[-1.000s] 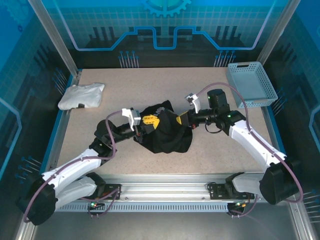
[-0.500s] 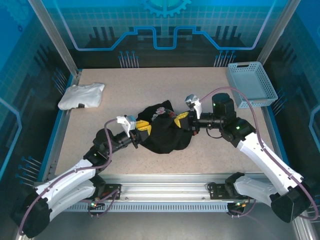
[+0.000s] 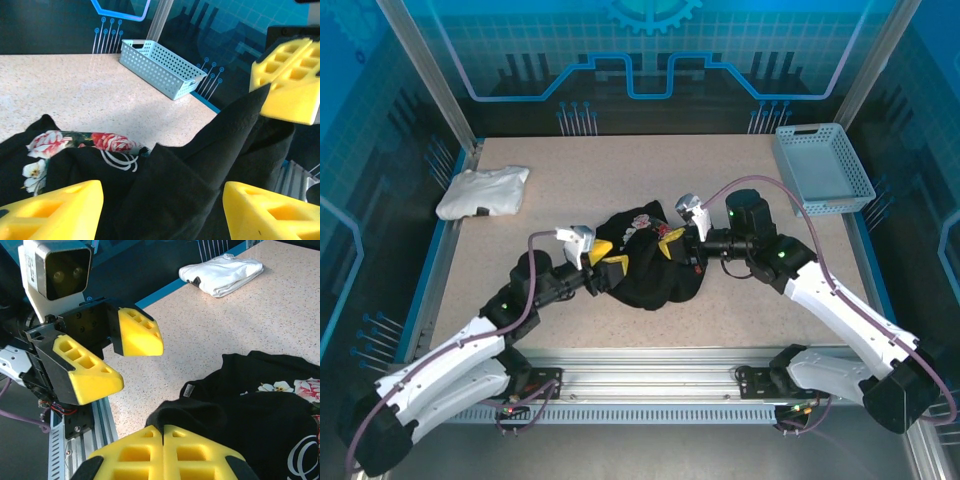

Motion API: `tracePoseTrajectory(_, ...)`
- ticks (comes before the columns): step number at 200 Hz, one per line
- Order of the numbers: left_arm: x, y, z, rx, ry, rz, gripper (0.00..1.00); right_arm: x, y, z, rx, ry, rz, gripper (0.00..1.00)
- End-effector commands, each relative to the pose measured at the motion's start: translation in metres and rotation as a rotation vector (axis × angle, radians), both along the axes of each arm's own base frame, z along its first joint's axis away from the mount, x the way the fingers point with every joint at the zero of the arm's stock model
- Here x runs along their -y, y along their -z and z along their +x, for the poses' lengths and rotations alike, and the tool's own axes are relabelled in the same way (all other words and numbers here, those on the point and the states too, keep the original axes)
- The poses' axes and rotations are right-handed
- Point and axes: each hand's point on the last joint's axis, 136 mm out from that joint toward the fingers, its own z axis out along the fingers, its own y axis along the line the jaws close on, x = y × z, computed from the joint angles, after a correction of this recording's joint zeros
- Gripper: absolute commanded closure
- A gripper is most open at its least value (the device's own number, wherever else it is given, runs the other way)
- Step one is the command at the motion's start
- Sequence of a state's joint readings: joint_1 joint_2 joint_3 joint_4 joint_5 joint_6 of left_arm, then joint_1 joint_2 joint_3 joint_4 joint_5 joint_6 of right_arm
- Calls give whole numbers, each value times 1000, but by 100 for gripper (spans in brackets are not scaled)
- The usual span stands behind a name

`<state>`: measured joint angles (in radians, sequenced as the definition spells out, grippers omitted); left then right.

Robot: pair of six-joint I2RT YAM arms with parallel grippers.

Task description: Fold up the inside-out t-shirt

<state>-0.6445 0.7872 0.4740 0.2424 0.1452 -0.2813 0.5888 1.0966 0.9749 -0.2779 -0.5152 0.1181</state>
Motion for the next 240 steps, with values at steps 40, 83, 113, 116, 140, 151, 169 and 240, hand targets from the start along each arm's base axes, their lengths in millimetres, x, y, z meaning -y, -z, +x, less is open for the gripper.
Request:
tracePoseTrajectory(40, 36, 8, 4, -96, 23, 68, 45, -4, -5, 2, 36, 2, -9, 100)
tracePoseTrajectory(83, 36, 15, 6, -100, 20, 92, 68, 1, -5, 1, 56, 22, -23, 100)
tracePoseTrajectory(113, 35, 10, 4, -88, 24, 76, 79, 3, -5, 2, 66, 33, -30, 100)
tracePoseTrajectory(116, 35, 9, 4, -87, 24, 74, 80, 4, -5, 2, 66, 35, -33, 100)
tracePoseTrajectory(140, 32, 3, 1, -62, 26, 63, 88, 6, -3, 4, 72, 47, -49, 100)
tracePoseTrajectory(151, 29, 0, 0, -49, 20, 56, 90, 8, -2, 5, 76, 57, -58, 100)
tracePoseTrajectory(169, 26, -6, -3, -19, 19, 34, 95, 10, -1, 6, 76, 73, -70, 100)
tracePoseTrajectory(240, 12, -15, -8, 35, -1, 9, 94, 14, -3, 7, 81, 92, -82, 100)
